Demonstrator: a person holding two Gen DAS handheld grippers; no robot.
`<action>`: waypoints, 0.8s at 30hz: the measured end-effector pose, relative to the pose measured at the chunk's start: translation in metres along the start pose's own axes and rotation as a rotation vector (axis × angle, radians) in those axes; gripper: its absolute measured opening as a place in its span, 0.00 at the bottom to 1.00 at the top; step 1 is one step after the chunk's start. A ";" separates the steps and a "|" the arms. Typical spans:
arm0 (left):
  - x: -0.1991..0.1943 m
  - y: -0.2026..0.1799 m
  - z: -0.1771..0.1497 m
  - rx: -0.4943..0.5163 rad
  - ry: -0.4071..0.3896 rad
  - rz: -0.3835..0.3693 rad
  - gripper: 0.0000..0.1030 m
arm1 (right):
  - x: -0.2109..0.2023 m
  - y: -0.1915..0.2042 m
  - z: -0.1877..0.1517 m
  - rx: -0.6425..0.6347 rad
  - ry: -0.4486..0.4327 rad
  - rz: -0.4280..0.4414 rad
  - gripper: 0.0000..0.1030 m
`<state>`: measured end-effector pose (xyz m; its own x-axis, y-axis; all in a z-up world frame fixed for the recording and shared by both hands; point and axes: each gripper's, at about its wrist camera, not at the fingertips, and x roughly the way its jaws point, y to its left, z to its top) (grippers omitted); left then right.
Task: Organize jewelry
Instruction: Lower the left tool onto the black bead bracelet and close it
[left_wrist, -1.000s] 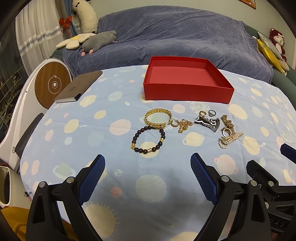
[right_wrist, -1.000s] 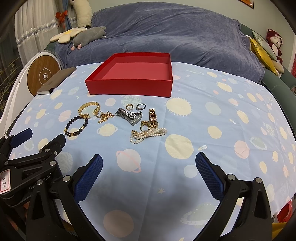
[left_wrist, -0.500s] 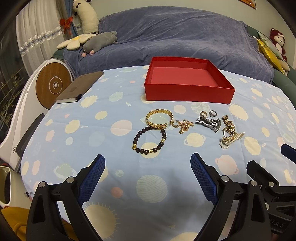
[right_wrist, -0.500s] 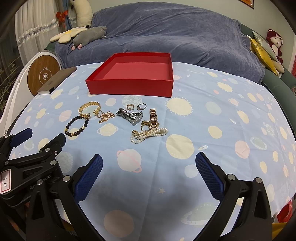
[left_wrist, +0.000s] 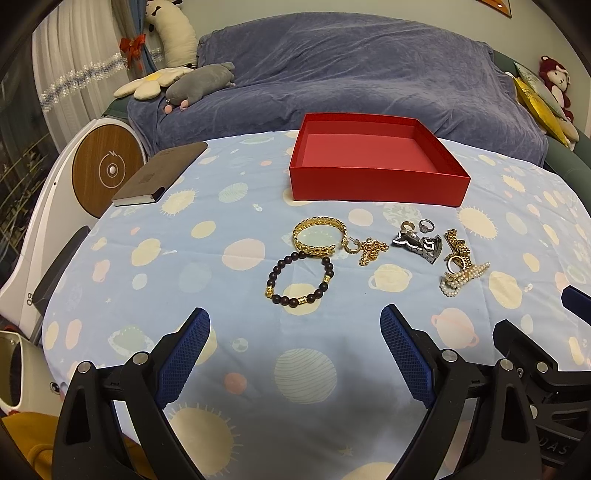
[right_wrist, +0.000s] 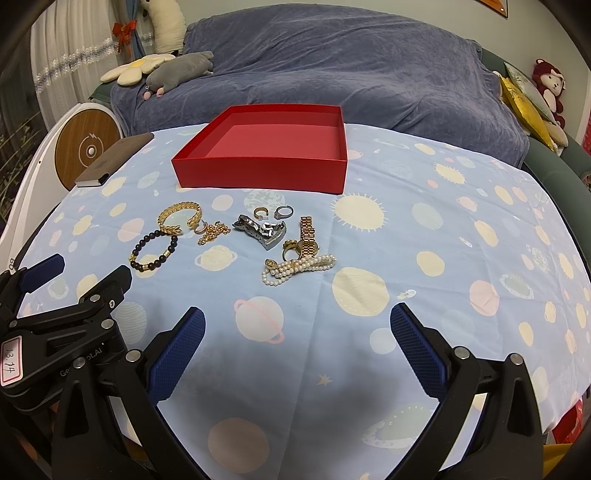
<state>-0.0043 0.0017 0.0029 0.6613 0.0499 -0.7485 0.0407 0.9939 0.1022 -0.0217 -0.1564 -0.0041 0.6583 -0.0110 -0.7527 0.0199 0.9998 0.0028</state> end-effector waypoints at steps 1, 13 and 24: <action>0.000 0.000 0.000 0.000 0.001 0.000 0.88 | 0.000 0.000 0.000 0.000 0.000 0.000 0.95; 0.021 0.016 0.002 -0.048 0.054 -0.023 0.90 | 0.016 -0.010 -0.002 0.030 0.012 0.011 0.95; 0.066 0.034 0.005 -0.107 0.092 -0.049 0.88 | 0.045 -0.026 0.004 0.080 0.037 0.027 0.95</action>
<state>0.0446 0.0380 -0.0397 0.5891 0.0049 -0.8081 -0.0121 0.9999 -0.0027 0.0104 -0.1830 -0.0360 0.6309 0.0177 -0.7756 0.0639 0.9952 0.0747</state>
